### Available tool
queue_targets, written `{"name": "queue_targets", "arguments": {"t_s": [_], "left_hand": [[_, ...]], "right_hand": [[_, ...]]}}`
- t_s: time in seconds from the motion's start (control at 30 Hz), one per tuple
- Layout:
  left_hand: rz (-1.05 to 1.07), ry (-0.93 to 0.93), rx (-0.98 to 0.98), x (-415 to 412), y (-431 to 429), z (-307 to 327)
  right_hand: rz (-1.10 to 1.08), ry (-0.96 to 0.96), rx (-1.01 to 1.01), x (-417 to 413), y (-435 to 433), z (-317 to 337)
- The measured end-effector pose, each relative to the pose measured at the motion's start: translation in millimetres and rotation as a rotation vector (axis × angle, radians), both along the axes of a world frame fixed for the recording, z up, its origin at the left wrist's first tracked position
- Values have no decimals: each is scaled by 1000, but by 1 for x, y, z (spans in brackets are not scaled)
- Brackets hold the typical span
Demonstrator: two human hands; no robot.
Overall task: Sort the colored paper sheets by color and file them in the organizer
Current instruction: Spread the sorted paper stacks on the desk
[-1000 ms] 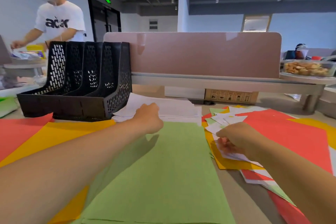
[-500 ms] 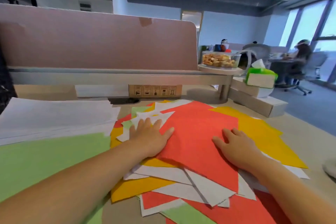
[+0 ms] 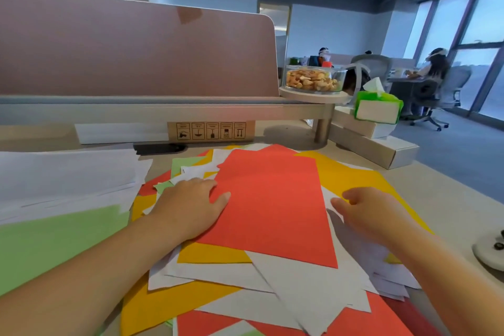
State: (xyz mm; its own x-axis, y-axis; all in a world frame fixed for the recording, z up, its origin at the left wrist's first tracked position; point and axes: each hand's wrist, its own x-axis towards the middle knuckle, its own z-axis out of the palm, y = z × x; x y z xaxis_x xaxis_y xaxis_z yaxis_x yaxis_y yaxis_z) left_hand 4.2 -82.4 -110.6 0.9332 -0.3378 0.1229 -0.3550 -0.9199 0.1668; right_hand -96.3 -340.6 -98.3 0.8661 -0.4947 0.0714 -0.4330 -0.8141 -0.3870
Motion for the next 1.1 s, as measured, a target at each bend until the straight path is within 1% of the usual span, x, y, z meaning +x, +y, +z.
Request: {"name": "queue_targets", "arguments": {"t_s": [0.07, 0.13, 0.17, 0.23, 0.27, 0.33, 0.43, 0.57, 0.67, 0.73, 0.83, 0.87, 0.9, 0.93, 1.0, 1.03, 1.07, 1.1], "left_hand": [[43, -34, 0, -2, 0, 1], [53, -29, -29, -3, -1, -2], [33, -24, -49, -4, -1, -4], [-35, -32, -88, -4, -2, -6], [-71, -41, -95, -3, -2, -6], [-119, -63, -54, -1, -2, -6], [-90, -47, -6, 1, -1, -7], [-23, -112, -75, -1, 1, -7], [-11, -108, -119, 1, 3, -7], [-20, -73, -118, 0, 1, -7], [-35, -26, -134, -1, 0, -7], [-38, -21, -144, 0, 1, -6], [-38, -18, -153, 0, 1, -6], [-38, -14, -158, 1, 2, -7], [-40, -13, -163, 1, 2, -6], [-42, -14, -163, 0, 2, -6], [-43, -13, -166, 0, 2, -6], [-46, -11, -173, 1, 1, -7]], "right_hand": [[-46, -91, 66, 1, -1, 2], [-78, -153, 223, 0, -1, 5], [-87, -144, 322, -2, 0, 6], [-75, -51, 483, -6, 2, 8], [-64, -1, 537, -8, 2, 10], [-64, 38, 622, -11, 2, 15], [-140, -48, 710, -14, -4, 22], [-253, -148, 774, -19, -16, 29], [-305, -180, 837, -20, -15, 26], [-289, -173, 880, -17, -8, 22], [-158, -111, 1089, -14, 7, 22], [-134, -93, 1115, -14, 11, 26], [-133, -104, 1088, -14, 12, 29], [-162, -145, 1024, -13, 10, 30], [-323, -250, 930, -11, -1, 32], [-397, -304, 976, -11, -5, 33], [-449, -367, 1082, -11, -9, 34], [-470, -424, 1234, -11, -12, 33]]}}
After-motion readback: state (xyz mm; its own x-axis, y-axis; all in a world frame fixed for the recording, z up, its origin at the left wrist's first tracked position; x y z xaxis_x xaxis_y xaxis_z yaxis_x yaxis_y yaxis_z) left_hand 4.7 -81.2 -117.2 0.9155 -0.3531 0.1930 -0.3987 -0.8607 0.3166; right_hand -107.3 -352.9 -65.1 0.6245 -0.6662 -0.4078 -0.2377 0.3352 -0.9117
